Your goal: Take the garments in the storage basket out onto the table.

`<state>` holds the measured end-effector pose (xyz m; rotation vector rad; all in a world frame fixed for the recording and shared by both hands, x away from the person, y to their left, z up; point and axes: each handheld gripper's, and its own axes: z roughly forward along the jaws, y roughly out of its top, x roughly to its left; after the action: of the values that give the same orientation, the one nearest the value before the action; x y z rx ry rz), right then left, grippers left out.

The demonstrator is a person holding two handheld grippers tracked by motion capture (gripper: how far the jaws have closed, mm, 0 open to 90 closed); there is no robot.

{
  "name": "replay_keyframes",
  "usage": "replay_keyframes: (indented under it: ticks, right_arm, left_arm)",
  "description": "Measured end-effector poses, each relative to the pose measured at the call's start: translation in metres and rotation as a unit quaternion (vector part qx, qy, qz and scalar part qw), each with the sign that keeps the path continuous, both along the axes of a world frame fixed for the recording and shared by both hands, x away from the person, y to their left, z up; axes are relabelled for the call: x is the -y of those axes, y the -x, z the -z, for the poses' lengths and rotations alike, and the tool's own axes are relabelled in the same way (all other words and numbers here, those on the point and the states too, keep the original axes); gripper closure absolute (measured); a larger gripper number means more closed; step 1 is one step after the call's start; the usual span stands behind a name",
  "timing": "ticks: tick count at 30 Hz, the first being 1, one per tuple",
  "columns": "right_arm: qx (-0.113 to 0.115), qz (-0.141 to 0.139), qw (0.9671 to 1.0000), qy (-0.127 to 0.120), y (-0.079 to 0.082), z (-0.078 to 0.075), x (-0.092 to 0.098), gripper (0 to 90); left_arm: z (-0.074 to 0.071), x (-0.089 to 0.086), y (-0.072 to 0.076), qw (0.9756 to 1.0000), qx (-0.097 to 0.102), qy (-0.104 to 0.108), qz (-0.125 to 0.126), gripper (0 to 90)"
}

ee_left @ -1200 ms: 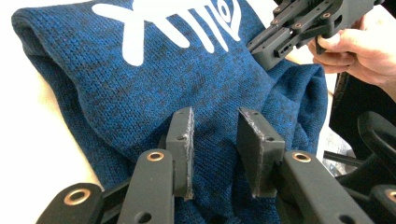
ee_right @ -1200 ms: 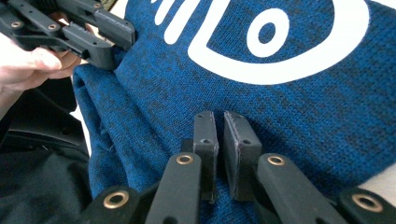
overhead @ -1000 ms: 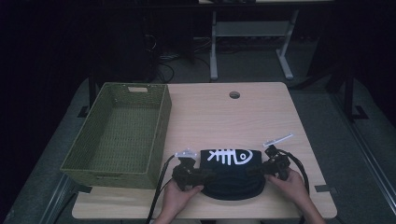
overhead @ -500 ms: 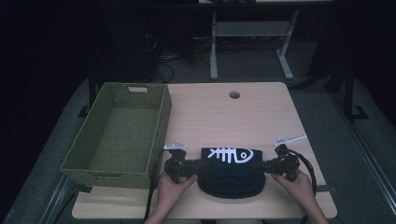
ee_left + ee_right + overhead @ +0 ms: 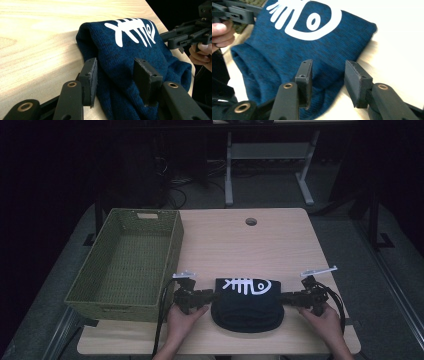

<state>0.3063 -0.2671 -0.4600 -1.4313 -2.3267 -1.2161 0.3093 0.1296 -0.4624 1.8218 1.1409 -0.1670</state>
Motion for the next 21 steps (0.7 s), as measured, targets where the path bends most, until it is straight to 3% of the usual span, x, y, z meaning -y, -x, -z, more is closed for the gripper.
replay_keyframes:
  ticks: [21]
  right_arm:
    - [-0.018,0.024,0.9995,-0.009,-0.002,0.011,-0.003,50.8]
  left_arm:
    - [0.011,0.005,-0.008,0.9995,-0.026,-0.011,-0.013,46.4]
